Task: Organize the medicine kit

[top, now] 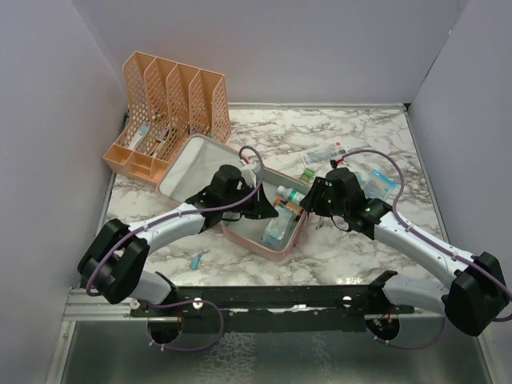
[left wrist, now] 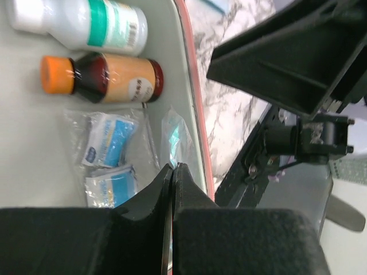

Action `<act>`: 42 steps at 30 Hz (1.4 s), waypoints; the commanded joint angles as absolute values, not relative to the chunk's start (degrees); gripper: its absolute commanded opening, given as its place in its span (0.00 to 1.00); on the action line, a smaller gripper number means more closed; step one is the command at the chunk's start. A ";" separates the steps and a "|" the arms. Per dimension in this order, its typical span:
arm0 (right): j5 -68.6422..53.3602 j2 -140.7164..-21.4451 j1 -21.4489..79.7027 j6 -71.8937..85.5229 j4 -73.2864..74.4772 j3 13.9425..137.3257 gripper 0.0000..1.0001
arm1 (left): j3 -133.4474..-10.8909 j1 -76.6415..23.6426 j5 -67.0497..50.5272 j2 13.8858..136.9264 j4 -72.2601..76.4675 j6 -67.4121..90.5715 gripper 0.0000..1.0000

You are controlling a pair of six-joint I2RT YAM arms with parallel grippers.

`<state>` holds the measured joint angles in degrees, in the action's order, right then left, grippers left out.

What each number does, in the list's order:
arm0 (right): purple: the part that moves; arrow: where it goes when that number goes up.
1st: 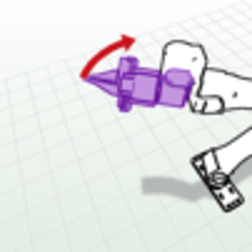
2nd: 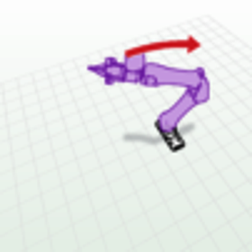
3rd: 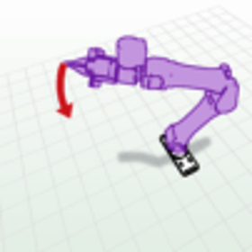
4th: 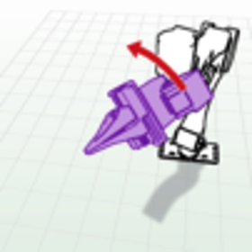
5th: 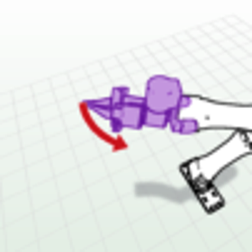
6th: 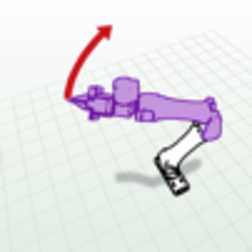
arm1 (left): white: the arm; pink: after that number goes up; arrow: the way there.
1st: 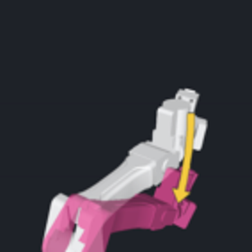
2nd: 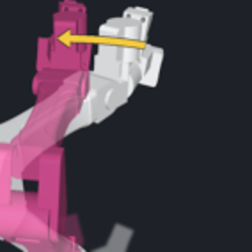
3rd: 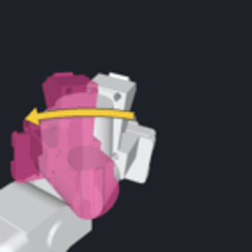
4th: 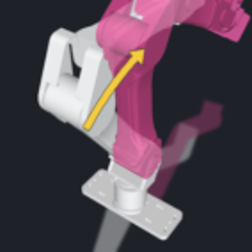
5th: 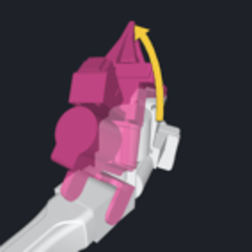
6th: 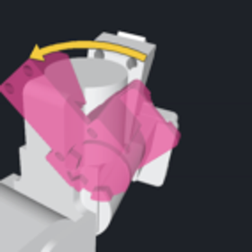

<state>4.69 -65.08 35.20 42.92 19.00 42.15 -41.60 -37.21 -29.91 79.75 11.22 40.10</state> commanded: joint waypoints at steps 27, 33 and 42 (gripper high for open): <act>13.71 -64.06 35.60 46.10 24.19 44.28 0.39 | -49.87 -42.61 -20.44 87.65 -4.85 29.71 0.43; 13.78 -64.33 35.60 46.23 24.05 44.23 0.39 | -51.36 -42.58 -15.74 86.94 -9.79 27.20 0.52; 15.81 -64.68 35.58 45.26 24.48 45.12 0.39 | -51.63 -42.54 -15.89 87.43 -10.57 26.94 0.54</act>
